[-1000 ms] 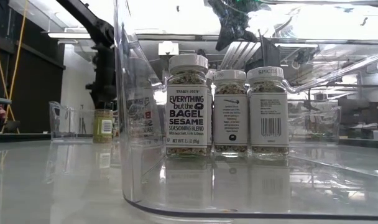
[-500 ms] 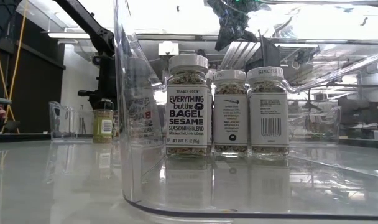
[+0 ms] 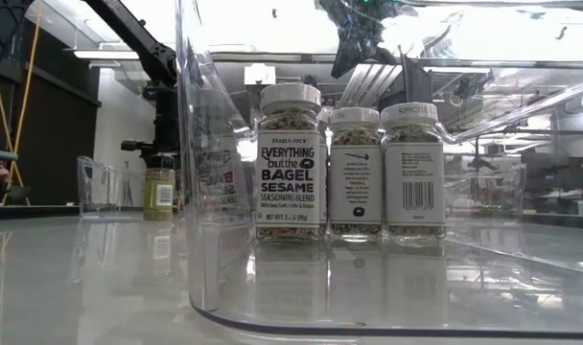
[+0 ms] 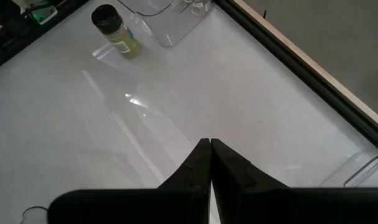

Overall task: Sort spices by type
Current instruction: Put the left brown seasoning bottle into the top left transparent bin

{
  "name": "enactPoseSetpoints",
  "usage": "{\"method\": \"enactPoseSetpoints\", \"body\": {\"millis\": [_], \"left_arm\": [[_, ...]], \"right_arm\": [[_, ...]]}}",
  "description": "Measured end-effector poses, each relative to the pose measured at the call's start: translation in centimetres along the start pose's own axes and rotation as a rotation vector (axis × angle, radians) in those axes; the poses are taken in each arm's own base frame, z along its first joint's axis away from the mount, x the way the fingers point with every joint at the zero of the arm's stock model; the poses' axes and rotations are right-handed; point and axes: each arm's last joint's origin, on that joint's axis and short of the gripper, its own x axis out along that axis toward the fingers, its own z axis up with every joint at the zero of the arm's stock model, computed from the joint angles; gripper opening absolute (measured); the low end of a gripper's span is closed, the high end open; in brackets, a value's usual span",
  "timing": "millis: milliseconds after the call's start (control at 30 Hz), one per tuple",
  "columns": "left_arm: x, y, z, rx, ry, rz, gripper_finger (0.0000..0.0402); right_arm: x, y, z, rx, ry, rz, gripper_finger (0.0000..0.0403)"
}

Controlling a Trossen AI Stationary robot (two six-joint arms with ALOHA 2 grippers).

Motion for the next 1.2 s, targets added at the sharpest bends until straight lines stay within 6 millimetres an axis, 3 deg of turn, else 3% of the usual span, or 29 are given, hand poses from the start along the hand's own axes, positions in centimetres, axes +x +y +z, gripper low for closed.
{"method": "enactPoseSetpoints", "body": {"millis": [233, 467, 700, 933, 1200], "left_arm": [[0.1, 0.0, 0.0, -0.001, 0.002, 0.002, 0.0175], [1.4, -0.2, -0.3, 0.014, 0.057, 0.032, 0.0208], [2.1, -0.5, -0.1, 0.033, 0.048, 0.035, 0.0213], [1.2, -0.4, 0.1, 0.042, 0.006, 0.014, 0.0213], [-1.3, 0.4, 0.2, 0.032, -0.079, 0.031, 0.0213]], "right_arm": [[0.0, 0.0, 0.0, -0.003, 0.0, 0.0, 0.0], [0.0, 0.0, 0.0, 0.0, 0.001, 0.0, 0.0], [0.0, 0.0, 0.0, -0.003, 0.001, -0.001, 0.0], [0.0, 0.0, 0.0, -0.003, 0.001, 0.0, 0.0], [0.0, 0.0, 0.0, -0.002, 0.001, 0.0, 0.0]]}}
